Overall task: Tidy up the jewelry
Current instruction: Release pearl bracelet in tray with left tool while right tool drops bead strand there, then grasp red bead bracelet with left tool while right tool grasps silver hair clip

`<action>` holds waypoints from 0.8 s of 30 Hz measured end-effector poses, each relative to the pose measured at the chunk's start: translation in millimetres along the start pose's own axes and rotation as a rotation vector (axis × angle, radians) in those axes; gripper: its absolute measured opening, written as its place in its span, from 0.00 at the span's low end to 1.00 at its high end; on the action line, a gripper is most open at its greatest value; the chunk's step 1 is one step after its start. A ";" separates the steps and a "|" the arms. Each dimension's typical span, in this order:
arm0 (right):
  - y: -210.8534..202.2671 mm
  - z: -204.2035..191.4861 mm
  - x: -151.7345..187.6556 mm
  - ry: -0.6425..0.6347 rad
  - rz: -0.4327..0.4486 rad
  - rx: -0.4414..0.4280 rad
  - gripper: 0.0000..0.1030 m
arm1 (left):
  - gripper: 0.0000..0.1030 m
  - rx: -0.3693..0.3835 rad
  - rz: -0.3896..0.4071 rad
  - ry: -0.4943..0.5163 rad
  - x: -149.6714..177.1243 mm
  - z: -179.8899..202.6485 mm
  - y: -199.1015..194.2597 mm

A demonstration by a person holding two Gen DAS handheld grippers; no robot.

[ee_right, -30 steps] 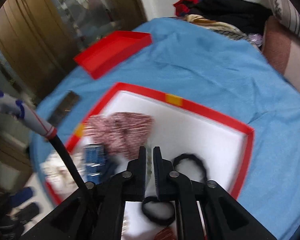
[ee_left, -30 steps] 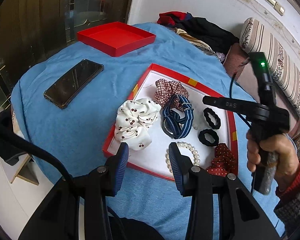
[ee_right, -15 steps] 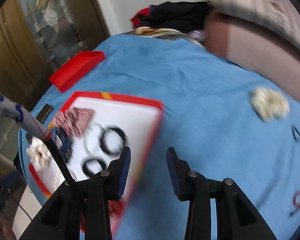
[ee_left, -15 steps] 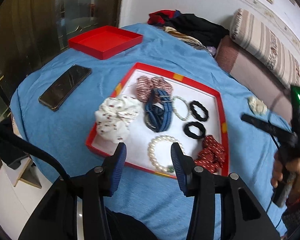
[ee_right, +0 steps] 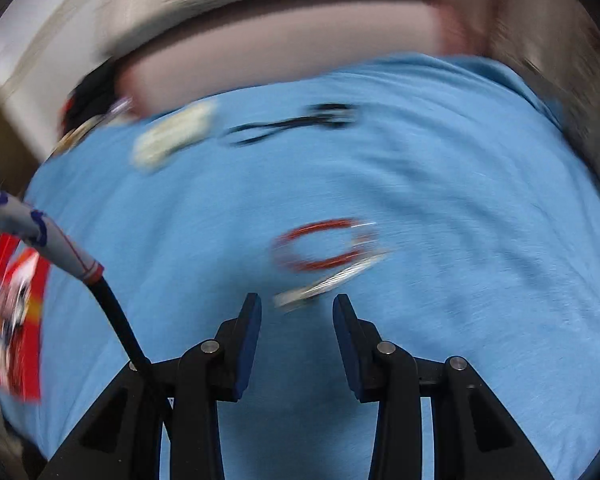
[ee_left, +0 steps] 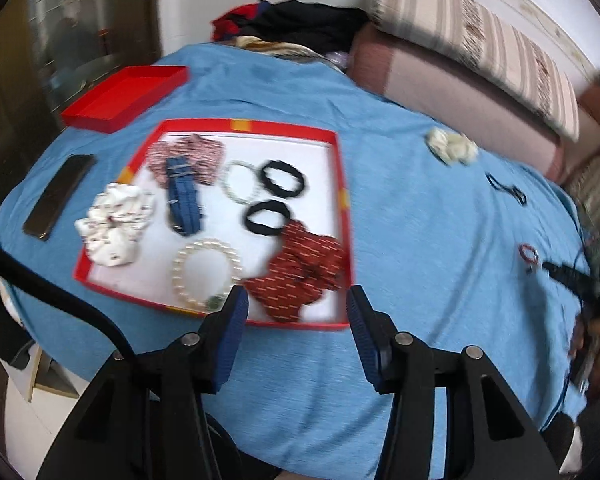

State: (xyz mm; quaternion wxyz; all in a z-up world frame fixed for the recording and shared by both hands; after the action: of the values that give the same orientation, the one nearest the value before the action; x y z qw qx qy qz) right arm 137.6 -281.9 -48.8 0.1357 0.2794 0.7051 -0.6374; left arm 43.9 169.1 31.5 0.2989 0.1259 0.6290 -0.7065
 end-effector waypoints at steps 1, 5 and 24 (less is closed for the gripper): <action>7.1 8.6 -7.2 0.024 -0.001 -0.008 0.39 | 0.48 0.001 -0.008 0.015 1.9 7.4 2.2; 45.6 4.1 -32.8 0.032 -0.050 -0.049 0.40 | 0.48 -0.003 -0.025 0.059 6.6 26.4 6.5; -11.9 14.1 -7.8 -0.062 -0.040 -0.191 0.42 | 0.48 0.193 -0.134 0.266 -0.8 169.0 81.6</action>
State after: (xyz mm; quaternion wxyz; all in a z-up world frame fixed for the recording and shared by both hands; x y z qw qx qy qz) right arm 134.8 -297.7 -36.8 0.1708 0.2309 0.7636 -0.5783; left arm 125.4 4.0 -4.6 0.1519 0.2041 0.5994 -0.7589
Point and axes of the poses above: each gripper's, at about its wrist camera, not at the fingertips, and y roughly the way its jaws point, z to its right, x to its underside, the point moved 3 cm from there along y, roughly the way its jaws point, and after that the axes turned 7 degrees about -y, right-handed, at the moved point
